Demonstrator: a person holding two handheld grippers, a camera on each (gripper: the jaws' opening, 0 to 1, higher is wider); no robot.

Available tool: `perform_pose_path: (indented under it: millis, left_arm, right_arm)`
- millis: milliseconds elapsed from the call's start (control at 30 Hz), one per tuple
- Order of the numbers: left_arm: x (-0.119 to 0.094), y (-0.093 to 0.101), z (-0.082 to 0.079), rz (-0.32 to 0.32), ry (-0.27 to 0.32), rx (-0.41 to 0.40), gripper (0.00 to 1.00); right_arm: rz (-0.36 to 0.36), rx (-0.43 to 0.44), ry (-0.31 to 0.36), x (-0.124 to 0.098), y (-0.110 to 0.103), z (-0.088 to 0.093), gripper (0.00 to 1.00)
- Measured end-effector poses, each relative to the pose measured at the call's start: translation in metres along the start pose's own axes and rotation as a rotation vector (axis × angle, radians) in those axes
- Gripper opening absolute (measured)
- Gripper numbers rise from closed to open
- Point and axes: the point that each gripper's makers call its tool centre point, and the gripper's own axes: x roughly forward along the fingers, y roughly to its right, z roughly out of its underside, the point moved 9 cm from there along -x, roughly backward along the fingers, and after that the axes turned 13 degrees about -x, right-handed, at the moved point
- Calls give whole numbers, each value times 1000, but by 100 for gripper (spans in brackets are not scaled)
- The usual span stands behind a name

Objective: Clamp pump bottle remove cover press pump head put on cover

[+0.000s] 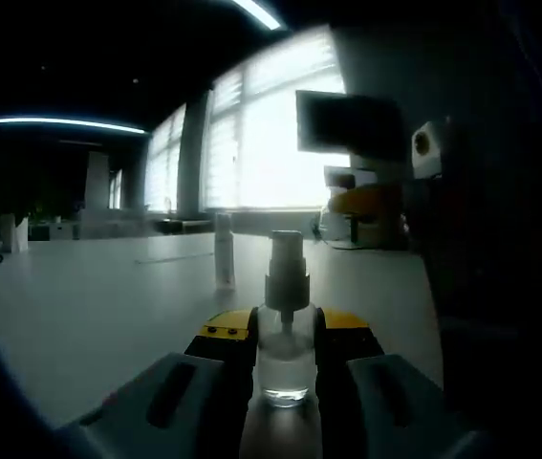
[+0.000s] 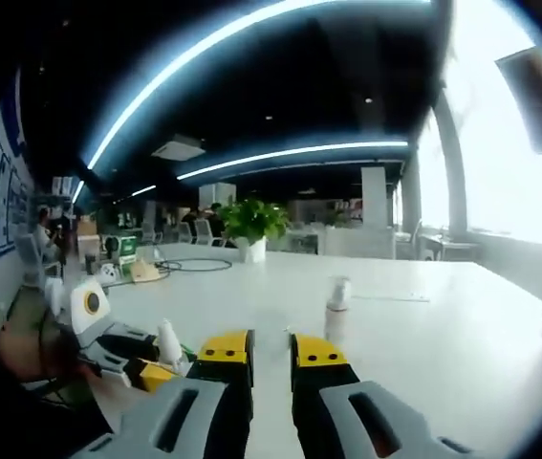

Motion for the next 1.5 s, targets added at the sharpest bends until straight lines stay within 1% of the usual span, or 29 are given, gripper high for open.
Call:
perform_pose_path:
  millis: [267, 333, 367, 500, 700, 1100, 1200, 1333, 1500]
  left_arm:
    - [0, 0, 0, -1, 0, 1, 15]
    - [0, 0, 0, -1, 0, 2, 15]
    - [0, 0, 0, -1, -1, 2, 15]
    - [0, 0, 0, 0, -1, 1, 15]
    - [0, 0, 0, 0, -1, 1, 15]
    - [0, 0, 0, -1, -1, 2, 15]
    - [0, 0, 0, -1, -1, 3, 15]
    - [0, 0, 0, -1, -1, 3, 15]
    - [0, 0, 0, -1, -2, 3, 15]
  right_arm:
    - [-13, 20, 13, -1, -4, -7, 10]
    - [-21, 53, 21, -1, -3, -10, 10]
    - [-23, 56, 23, -2, -3, -11, 10]
    - [-22, 47, 22, -1, -4, -12, 10]
    - [-26, 53, 24, 1, -6, -10, 10]
    - [-89, 14, 32, 9, -22, -22, 10]
    - [-113, -1, 33, 12, -29, -25, 10]
    - [-131, 2, 40, 16, -34, -29, 10]
    - [-155, 8, 37, 19, -39, -30, 10]
